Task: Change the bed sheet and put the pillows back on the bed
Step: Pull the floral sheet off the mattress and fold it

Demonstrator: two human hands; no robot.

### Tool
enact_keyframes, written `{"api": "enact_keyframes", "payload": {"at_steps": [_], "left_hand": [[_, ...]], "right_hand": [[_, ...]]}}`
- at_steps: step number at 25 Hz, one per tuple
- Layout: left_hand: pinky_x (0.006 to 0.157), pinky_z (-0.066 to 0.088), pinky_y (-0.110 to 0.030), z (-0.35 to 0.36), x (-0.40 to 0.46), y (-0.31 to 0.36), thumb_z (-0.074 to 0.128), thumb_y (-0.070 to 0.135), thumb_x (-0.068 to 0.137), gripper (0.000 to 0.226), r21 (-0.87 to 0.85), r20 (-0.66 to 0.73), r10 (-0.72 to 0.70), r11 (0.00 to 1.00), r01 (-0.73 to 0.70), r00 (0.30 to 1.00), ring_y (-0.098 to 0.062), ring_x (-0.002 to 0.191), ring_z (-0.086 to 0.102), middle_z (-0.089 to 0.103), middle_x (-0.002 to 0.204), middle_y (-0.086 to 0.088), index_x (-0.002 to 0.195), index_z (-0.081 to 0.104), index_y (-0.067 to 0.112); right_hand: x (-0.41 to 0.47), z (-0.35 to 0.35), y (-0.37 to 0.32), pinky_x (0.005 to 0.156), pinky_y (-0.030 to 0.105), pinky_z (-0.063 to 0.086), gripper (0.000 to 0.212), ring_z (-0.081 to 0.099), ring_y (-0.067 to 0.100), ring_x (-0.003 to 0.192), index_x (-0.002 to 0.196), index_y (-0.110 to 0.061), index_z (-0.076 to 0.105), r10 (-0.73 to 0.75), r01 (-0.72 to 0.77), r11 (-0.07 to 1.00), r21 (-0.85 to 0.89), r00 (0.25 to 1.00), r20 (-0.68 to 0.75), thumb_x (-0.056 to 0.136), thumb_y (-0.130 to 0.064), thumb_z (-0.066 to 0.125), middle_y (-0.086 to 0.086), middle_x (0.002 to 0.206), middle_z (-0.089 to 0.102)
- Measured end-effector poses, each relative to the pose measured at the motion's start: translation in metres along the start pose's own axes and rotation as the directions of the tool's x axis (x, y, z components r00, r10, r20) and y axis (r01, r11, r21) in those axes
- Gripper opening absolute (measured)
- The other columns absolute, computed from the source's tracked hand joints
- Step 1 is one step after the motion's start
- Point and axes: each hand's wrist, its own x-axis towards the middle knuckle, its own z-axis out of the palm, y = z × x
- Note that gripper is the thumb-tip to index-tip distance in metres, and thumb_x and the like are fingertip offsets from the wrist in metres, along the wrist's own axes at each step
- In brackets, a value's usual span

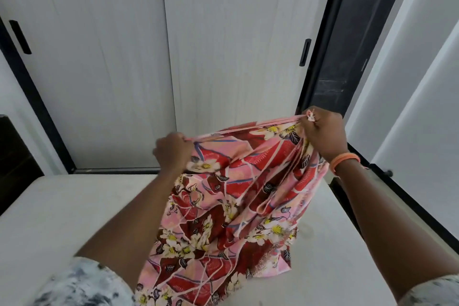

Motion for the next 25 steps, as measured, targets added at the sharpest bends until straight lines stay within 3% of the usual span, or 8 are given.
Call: {"api": "enact_keyframes", "payload": {"at_steps": [5, 8, 11, 14, 16, 19, 21, 25], "left_hand": [[0.052, 0.034, -0.025, -0.035, 0.027, 0.015, 0.046, 0.008, 0.092, 0.029, -0.340, 0.032, -0.005, 0.940, 0.016, 0.999, -0.024, 0.063, 0.054, 0.057, 0.061, -0.007, 0.075, 0.065, -0.007], [0.059, 0.045, -0.028, -0.060, 0.017, 0.052, 0.045, 0.007, 0.095, 0.030, -0.737, 0.348, 0.059, 0.635, 0.234, 0.936, -0.023, 0.066, 0.060, 0.066, 0.066, -0.006, 0.079, 0.069, 0.000], [0.065, 0.045, -0.022, -0.067, -0.013, 0.100, 0.043, 0.007, 0.098, 0.035, -0.671, 0.454, 0.409, 0.742, 0.001, 0.791, -0.004, 0.066, 0.059, 0.065, 0.070, 0.006, 0.073, 0.066, 0.017], [0.062, 0.039, -0.024, -0.063, -0.036, 0.127, 0.041, -0.001, 0.095, 0.031, -0.708, 0.442, 0.529, 0.702, -0.081, 0.724, -0.008, 0.066, 0.050, 0.055, 0.072, 0.001, 0.078, 0.060, 0.016], [0.061, 0.041, -0.023, -0.066, -0.037, 0.126, 0.043, -0.001, 0.095, 0.027, -0.762, 0.430, 0.570, 0.645, -0.056, 0.700, -0.010, 0.067, 0.050, 0.057, 0.076, -0.004, 0.085, 0.063, 0.016], [0.067, 0.045, -0.018, -0.072, -0.028, 0.114, 0.058, 0.007, 0.093, 0.012, -0.616, 0.420, 0.635, 0.724, -0.310, 0.649, -0.005, 0.073, 0.059, 0.068, 0.086, -0.003, 0.096, 0.068, 0.013], [0.068, 0.046, -0.017, -0.072, -0.020, 0.105, 0.069, 0.014, 0.088, 0.013, -0.446, 0.456, 0.616, 0.783, -0.434, 0.642, -0.001, 0.079, 0.062, 0.068, 0.090, 0.006, 0.101, 0.067, 0.015], [0.064, 0.051, -0.031, -0.074, -0.008, 0.081, 0.072, 0.017, 0.087, 0.028, -0.301, 0.670, 0.399, 0.917, -0.263, 0.626, -0.022, 0.079, 0.065, 0.068, 0.103, -0.007, 0.111, 0.060, 0.012]], "right_hand": [[0.002, 0.007, 0.009, 0.067, 0.047, 0.057, 0.023, 0.062, 0.029, 0.067, 0.079, -0.013, 0.059, 0.227, -0.223, 0.970, -0.100, 0.974, 0.024, 0.094, -0.027, 0.048, 0.008, 0.074, 0.065], [0.006, 0.012, -0.001, 0.070, 0.048, 0.056, 0.025, 0.063, 0.034, 0.071, 0.080, -0.011, 0.059, 0.295, -0.277, 0.944, -0.178, 0.952, 0.083, 0.094, -0.028, 0.048, 0.011, 0.077, 0.065], [0.002, 0.027, -0.041, 0.076, 0.044, 0.055, 0.018, 0.066, 0.031, 0.083, 0.088, -0.009, 0.066, 0.098, -0.127, 0.987, 0.097, 0.961, 0.260, 0.095, -0.024, 0.057, 0.008, 0.084, 0.069], [-0.009, 0.033, -0.082, 0.096, 0.034, 0.052, 0.022, 0.065, 0.021, 0.108, 0.119, -0.010, 0.062, -0.279, -0.131, 0.787, 0.603, 0.796, 0.537, 0.099, -0.018, 0.056, 0.008, 0.114, 0.069], [-0.016, 0.032, -0.088, 0.089, 0.031, 0.054, 0.017, 0.067, 0.018, 0.102, 0.112, -0.011, 0.064, -0.405, -0.149, 0.699, 0.699, 0.723, 0.559, 0.098, -0.018, 0.058, 0.007, 0.107, 0.070], [-0.015, 0.029, -0.080, 0.060, 0.033, 0.047, 0.010, 0.061, 0.012, 0.066, 0.082, -0.011, 0.069, -0.333, 0.008, 0.834, 0.551, 0.804, 0.492, 0.092, -0.012, 0.066, 0.006, 0.073, 0.067], [-0.012, 0.028, -0.070, 0.058, 0.036, 0.048, 0.012, 0.062, 0.021, 0.062, 0.081, -0.006, 0.071, -0.259, 0.083, 0.913, 0.399, 0.875, 0.409, 0.091, -0.010, 0.066, 0.008, 0.068, 0.067], [-0.007, 0.023, -0.057, 0.056, 0.032, 0.048, 0.014, 0.060, 0.022, 0.063, 0.078, -0.019, 0.068, -0.161, 0.165, 0.986, -0.006, 0.973, 0.168, 0.086, -0.010, 0.061, -0.006, 0.064, 0.063]]}}
